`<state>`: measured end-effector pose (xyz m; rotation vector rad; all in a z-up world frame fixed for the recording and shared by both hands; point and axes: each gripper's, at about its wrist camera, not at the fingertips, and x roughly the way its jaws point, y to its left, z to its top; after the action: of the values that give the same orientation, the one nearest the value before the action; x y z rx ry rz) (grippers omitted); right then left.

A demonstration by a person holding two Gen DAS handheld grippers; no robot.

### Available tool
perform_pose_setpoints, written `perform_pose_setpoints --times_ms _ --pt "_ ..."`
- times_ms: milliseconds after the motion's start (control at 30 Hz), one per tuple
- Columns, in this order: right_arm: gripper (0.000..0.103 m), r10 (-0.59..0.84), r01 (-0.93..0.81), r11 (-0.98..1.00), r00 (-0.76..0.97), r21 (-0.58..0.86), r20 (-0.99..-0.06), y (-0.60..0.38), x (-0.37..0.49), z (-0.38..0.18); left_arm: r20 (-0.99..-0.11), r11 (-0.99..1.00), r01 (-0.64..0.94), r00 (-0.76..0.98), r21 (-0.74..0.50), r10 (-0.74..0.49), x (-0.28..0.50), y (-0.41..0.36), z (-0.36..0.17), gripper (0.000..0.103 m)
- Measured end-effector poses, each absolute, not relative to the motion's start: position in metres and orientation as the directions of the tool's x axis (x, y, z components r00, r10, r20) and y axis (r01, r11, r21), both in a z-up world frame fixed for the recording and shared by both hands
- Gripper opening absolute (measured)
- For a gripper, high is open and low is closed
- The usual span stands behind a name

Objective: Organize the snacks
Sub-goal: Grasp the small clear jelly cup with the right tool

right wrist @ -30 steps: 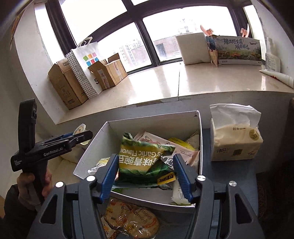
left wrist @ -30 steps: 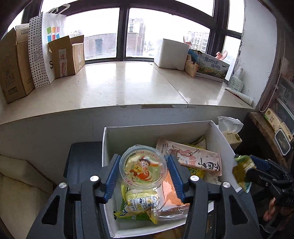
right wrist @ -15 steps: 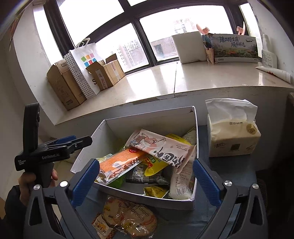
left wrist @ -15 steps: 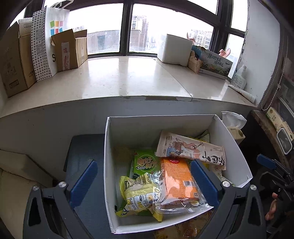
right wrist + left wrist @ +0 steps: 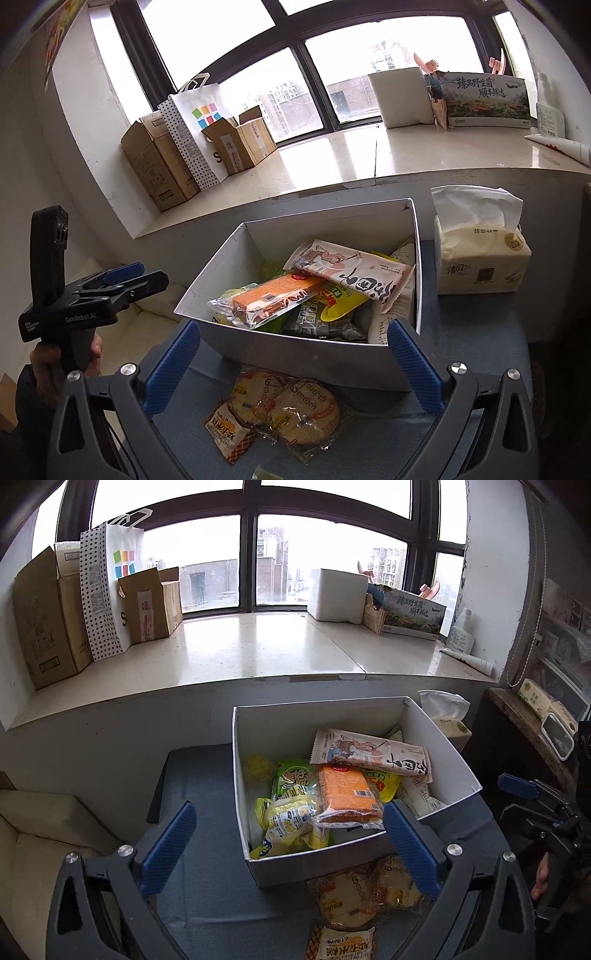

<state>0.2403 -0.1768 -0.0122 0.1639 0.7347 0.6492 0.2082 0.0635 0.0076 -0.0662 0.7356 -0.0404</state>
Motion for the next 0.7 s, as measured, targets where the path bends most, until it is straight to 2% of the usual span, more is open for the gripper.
perform_pose_setpoints --times_ms 167,400,700 --pt "0.103 0.618 -0.534 0.775 0.528 0.338 -0.583 -0.176 0.199 -0.020 -0.644 0.991 0.015 0.759 -0.136 -0.100 0.158 0.058 0.006 0.103" --pt "0.103 0.635 -0.551 0.759 0.511 0.347 -0.579 -0.184 0.138 -0.040 -0.662 0.988 0.002 0.743 -0.152 -0.103 0.088 0.036 -0.019 0.103" --pt "0.103 0.604 -0.572 0.763 0.463 0.301 -0.649 -0.168 0.102 -0.090 -0.695 0.988 0.007 0.710 -0.156 -0.115 0.042 0.017 -0.051 0.103"
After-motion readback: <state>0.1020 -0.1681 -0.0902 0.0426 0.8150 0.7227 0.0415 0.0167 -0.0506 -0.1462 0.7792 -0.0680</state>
